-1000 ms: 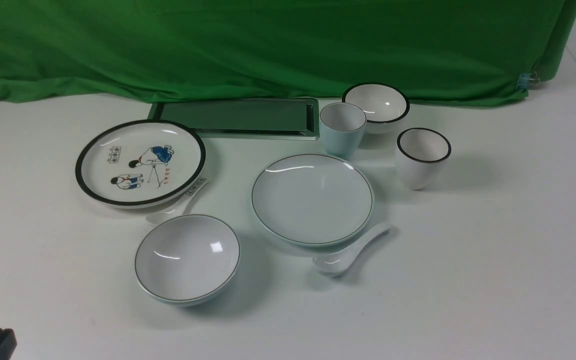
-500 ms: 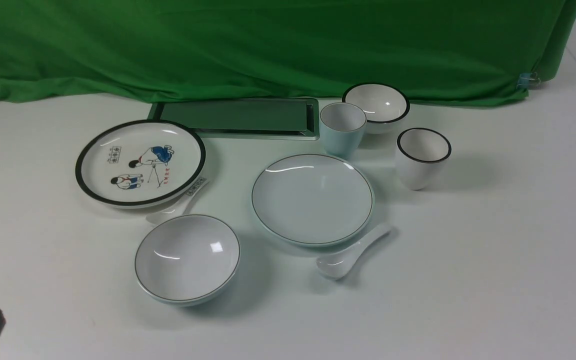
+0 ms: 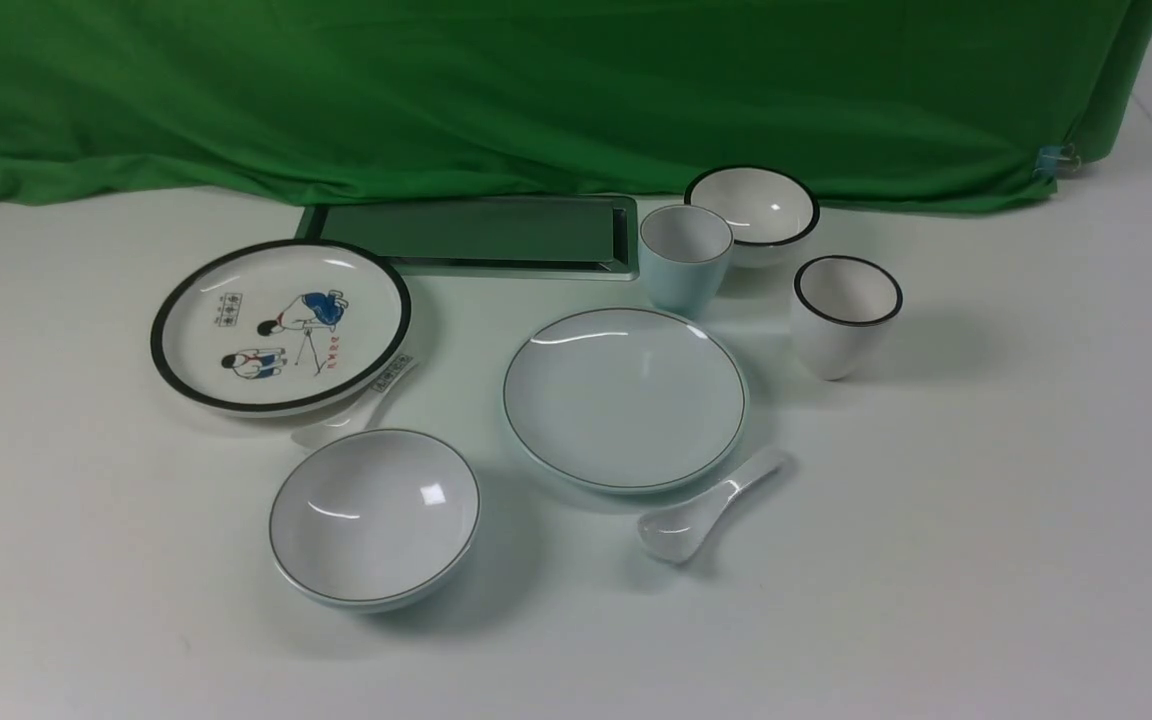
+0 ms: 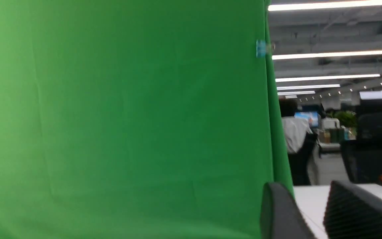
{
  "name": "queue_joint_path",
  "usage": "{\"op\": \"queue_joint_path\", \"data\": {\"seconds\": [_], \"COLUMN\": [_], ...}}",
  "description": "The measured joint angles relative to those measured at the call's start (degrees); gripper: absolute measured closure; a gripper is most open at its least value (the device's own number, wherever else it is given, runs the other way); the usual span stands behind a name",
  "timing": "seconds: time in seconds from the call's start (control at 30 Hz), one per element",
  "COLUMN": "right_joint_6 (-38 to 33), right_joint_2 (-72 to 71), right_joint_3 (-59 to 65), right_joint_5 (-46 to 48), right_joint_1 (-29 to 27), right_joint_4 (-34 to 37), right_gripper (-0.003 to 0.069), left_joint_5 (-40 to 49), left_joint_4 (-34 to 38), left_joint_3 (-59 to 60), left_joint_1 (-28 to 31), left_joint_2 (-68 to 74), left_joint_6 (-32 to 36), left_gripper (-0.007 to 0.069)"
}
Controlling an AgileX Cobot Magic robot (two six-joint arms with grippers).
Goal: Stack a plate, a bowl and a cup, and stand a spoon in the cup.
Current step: Use the left arm to grab a blue rice bowl
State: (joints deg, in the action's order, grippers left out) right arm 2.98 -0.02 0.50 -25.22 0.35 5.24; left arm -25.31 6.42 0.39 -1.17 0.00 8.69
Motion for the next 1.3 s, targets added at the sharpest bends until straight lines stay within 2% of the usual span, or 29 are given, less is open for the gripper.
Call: {"op": "queue_joint_path", "data": {"seconds": [0.1,0.13,0.17,0.23,0.27,0.37,0.53,0.67,0.7,0.73,0.8,0.83,0.9,1.03,1.13,1.17,1.27,1.3], "right_joint_6": [1.28,1.35,1.6,1.65,1.48,-0.82,-8.26,-11.31,-10.9,-10.9,-9.4,-9.24,-9.46,-10.04,-10.13,-10.13,-10.63,-11.9], "right_joint_2": [0.0,0.0,0.06,0.8,1.82,7.18,20.17,31.64,37.93,38.59,45.92,49.36,56.73,72.01,78.39,82.96,90.15,93.96], "right_joint_3": [0.0,0.0,0.0,-0.4,-1.4,-7.12,-16.5,-19.99,-21.99,-22.3,-26.03,-28.75,-33.88,-45.2,-52.39,-57.89,-68.21,-74.38], "right_joint_5": [-0.44,-0.55,-1.19,-1.14,-0.47,0.57,2.25,4.53,10.36,11.32,23.07,30.67,42.51,57.83,61.17,62.82,66.21,68.78], "right_joint_1": [0.0,0.0,0.0,0.0,0.0,0.0,0.0,0.0,0.16,0.16,1.46,2.46,5.03,10.69,13.04,14.45,16.24,16.71], "right_joint_4": [-0.26,-0.38,-1.27,-1.79,-2.18,-2.48,-2.64,-2.7,-2.74,-2.74,-2.74,-2.68,-2.63,-2.56,-2.56,-2.5,-1.9,-1.01], "right_gripper": [0.0426,0.043,0.0462,0.0503,0.0561,0.063,0.0641,0.0641,0.0641,0.0641,0.0643,0.0645,0.0645,0.0643,0.0624,0.059,0.0499,0.0436], "left_joint_5": [-4.98,-6.04,-9.28,-8.13,-5.62,4.56,9.7,14.36,22.35,23.43,36.04,43.8,51.75,60.03,63.16,64.68,65.8,66.53], "left_joint_4": [-0.79,-0.8,-1.09,-2.0,-2.59,-3.4,-3.6,-3.6,-3.53,-3.35,-1.43,0.56,3.93,14.37,20.2,22.91,24.17,23.96], "left_joint_3": [0.0,0.0,-0.45,-3.44,-6.71,-18.74,-31.23,-35.41,-37.84,-38.51,-42.03,-44.22,-46.5,-49.23,-50.39,-51.08,-51.46,-51.46], "left_joint_1": [0.0,0.0,0.0,0.0,0.0,0.0,0.0,0.0,0.0,0.0,0.0,0.0,0.0,0.0,0.0,0.0,0.0,0.0], "left_joint_2": [0.0,0.0,-0.02,0.16,0.82,7.06,22.2,34.31,39.87,41.21,47.66,51.99,57.0,65.82,69.35,71.22,73.07,73.8], "left_joint_6": [-9.36,-10.6,-14.53,-16.33,-16.92,-14.55,-6.15,-6.02,-7.48,-7.61,-8.17,-7.17,-3.59,3.0,8.56,10.9,12.25,12.31], "left_gripper": [0.0653,0.0653,0.0653,0.0653,0.0653,0.0653,0.0653,0.0653,0.0653,0.0653,0.0653,0.0653,0.0653,0.0652,0.0645,0.0638,0.0624,0.0613]}}
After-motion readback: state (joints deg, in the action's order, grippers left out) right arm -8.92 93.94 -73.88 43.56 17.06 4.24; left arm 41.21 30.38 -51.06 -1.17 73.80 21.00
